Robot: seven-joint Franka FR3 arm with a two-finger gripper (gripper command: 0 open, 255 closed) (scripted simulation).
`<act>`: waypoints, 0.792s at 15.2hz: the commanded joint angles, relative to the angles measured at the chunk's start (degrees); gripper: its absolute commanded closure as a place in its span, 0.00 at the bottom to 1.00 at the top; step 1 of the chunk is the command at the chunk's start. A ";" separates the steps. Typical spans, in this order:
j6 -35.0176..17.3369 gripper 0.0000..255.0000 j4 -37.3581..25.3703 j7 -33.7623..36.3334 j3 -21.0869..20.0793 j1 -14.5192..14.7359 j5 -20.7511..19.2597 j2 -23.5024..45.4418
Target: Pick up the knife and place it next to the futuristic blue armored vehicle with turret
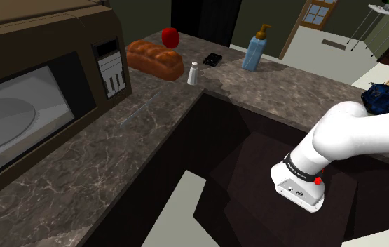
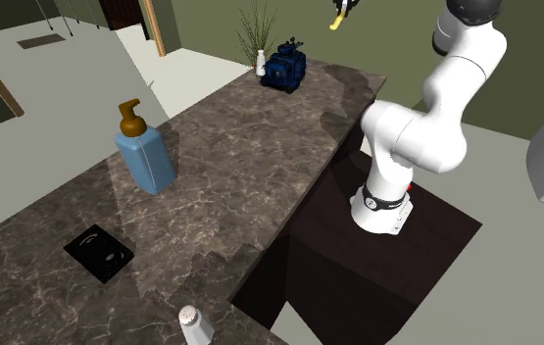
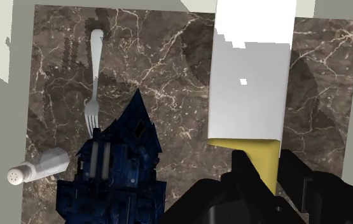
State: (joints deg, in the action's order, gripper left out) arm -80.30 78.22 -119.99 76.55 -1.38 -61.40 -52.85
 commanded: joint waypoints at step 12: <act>-3.51 1.00 -4.59 -3.99 6.39 4.18 -3.83 -3.76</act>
State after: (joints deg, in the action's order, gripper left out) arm -83.16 72.61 -124.38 82.86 3.23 -65.03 -56.21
